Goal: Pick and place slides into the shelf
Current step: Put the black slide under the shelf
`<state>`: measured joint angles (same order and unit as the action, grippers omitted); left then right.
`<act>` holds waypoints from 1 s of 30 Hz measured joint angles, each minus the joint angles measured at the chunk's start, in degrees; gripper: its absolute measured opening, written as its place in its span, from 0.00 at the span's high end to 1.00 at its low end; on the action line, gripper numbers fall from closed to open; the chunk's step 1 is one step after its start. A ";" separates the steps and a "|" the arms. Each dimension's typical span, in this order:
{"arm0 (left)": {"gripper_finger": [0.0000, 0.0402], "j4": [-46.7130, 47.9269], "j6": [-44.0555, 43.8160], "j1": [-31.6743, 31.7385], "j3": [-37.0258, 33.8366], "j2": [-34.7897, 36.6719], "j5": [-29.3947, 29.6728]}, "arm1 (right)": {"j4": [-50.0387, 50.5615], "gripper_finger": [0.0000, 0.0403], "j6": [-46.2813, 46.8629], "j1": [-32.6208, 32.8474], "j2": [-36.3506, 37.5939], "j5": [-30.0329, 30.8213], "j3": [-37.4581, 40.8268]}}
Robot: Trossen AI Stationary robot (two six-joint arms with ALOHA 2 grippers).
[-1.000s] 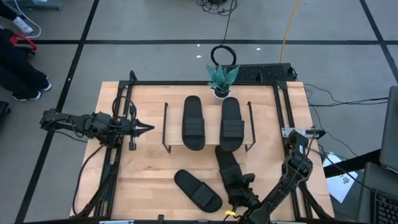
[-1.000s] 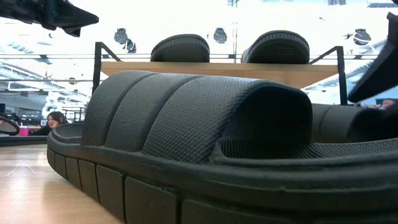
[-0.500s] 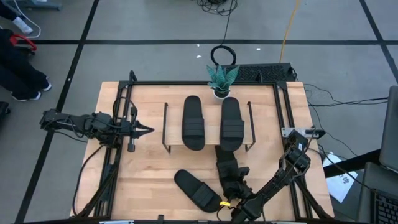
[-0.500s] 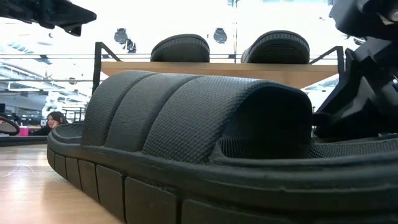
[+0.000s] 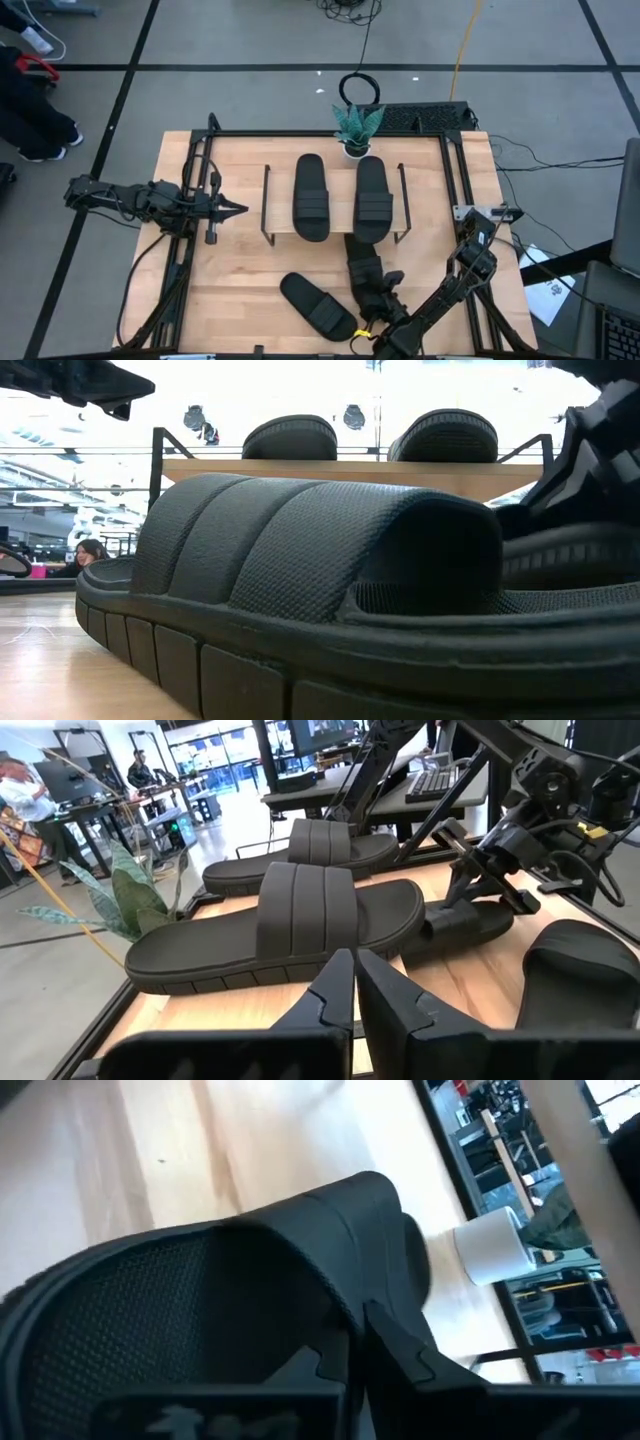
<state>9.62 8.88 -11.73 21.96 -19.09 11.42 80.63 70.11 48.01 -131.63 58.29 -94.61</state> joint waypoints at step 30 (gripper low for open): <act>0.97 0.13 0.35 0.02 0.00 -0.02 0.02 | 9.37 1.00 -1.93 -4.41 0.11 1.47 -2.14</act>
<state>9.76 9.23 -11.71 21.96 -19.11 11.44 90.00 68.18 43.60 -131.52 59.76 -96.75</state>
